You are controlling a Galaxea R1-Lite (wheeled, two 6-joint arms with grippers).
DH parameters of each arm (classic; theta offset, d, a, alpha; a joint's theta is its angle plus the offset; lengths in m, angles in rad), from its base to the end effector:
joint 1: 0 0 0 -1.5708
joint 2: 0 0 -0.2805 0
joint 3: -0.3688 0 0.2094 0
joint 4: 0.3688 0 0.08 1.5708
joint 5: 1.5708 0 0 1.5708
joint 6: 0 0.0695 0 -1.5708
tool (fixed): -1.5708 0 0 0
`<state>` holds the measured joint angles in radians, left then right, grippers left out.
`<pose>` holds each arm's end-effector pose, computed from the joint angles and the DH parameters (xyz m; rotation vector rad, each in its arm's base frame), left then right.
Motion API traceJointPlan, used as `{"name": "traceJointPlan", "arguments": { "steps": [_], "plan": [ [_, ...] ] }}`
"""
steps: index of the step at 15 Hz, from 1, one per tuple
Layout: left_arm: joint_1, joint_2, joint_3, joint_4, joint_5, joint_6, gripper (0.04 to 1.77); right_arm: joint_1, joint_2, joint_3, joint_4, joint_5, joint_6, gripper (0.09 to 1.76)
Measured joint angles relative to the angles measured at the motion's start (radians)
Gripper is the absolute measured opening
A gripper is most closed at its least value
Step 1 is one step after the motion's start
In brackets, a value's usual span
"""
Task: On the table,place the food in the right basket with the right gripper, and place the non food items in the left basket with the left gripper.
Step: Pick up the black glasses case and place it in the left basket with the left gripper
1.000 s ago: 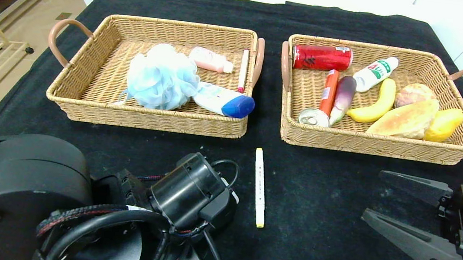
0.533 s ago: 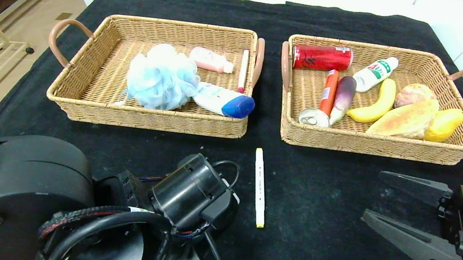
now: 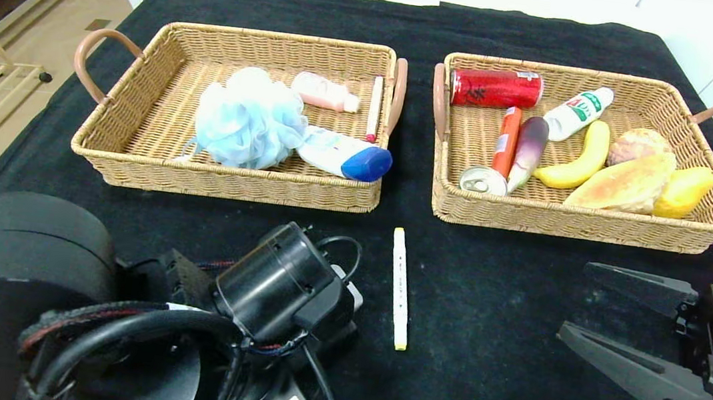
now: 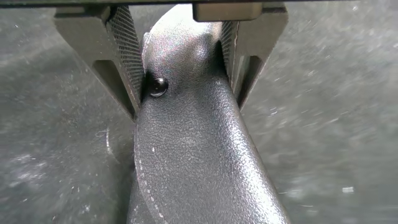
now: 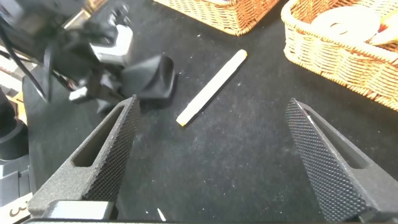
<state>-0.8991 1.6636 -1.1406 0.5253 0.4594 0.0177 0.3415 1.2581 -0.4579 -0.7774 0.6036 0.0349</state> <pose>0.2133 -0.2187 0.1238 0.6799 0.8190 -0.4061 0.2140 0.1179 0.1762 0.0354 0.0400 0.9446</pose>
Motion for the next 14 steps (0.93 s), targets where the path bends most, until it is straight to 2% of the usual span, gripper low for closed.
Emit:
{"name": "traceJointPlan", "arguments": {
  "steps": [3, 6, 9, 14],
  "plan": [
    [0.01, -0.044, -0.002, -0.005, 0.0, 0.0, 0.78, 0.0, 0.0, 0.0, 0.001, 0.0, 0.0, 1.71],
    [0.047, -0.078, -0.019, -0.007, 0.001, -0.001, 0.78, 0.001, 0.003, 0.001, 0.001, 0.0, 0.0, 1.71],
    [0.107, -0.109, -0.061, -0.007, 0.002, 0.003, 0.78, 0.001, 0.004, 0.001, 0.001, 0.0, 0.0, 1.71],
    [0.264, -0.175, -0.132, -0.005, -0.006, 0.013, 0.78, 0.001, 0.004, 0.001, 0.001, 0.0, 0.0, 1.71]
  ]
}}
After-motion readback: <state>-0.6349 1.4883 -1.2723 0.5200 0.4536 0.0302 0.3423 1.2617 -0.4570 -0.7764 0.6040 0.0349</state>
